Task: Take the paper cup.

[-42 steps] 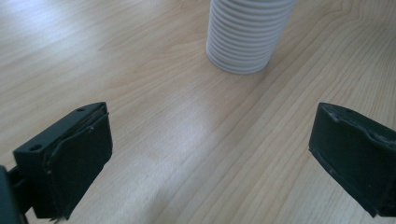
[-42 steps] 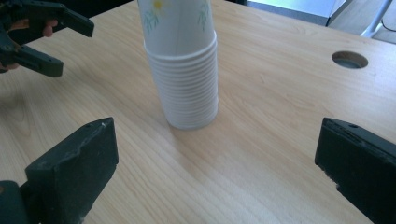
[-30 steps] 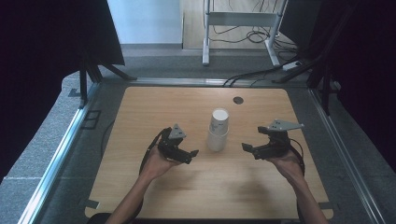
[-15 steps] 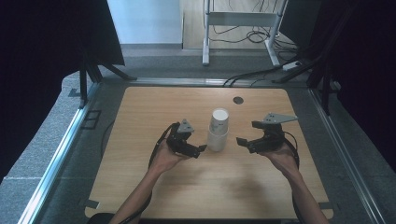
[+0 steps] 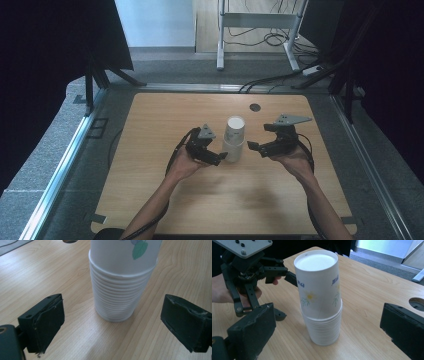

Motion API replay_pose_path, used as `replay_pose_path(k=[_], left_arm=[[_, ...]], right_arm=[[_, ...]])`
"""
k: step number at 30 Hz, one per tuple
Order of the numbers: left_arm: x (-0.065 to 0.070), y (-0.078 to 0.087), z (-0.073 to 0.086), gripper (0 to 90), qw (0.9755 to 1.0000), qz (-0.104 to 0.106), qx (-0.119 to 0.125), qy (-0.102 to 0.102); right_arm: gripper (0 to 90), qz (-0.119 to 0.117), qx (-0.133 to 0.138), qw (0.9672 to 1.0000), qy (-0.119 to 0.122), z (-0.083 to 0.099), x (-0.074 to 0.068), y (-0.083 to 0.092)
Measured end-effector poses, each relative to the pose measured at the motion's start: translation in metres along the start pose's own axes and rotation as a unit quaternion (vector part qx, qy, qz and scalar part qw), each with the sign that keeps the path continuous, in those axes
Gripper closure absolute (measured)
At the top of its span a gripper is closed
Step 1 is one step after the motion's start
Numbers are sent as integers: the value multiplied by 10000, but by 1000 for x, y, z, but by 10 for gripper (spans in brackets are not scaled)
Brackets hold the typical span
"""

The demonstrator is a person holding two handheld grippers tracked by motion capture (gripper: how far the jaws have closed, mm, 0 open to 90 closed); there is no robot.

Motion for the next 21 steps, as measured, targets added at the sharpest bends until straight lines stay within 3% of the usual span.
replay_pose_path(k=[21], left_arm=[[0, -18, -15, 121, 9999, 7, 60, -97]], right_arm=[[151, -42, -136, 9998, 127, -28, -12, -27]])
Point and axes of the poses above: each handheld gripper's, and its own axes: y roughly backward along the jaws, z roughly out of its underside, x roughly to its right, the point moved 7 cm from there along -y, roughly forward along the jaws, and after that the axes turned 14 degrees about -y, right-handed, at the moved point
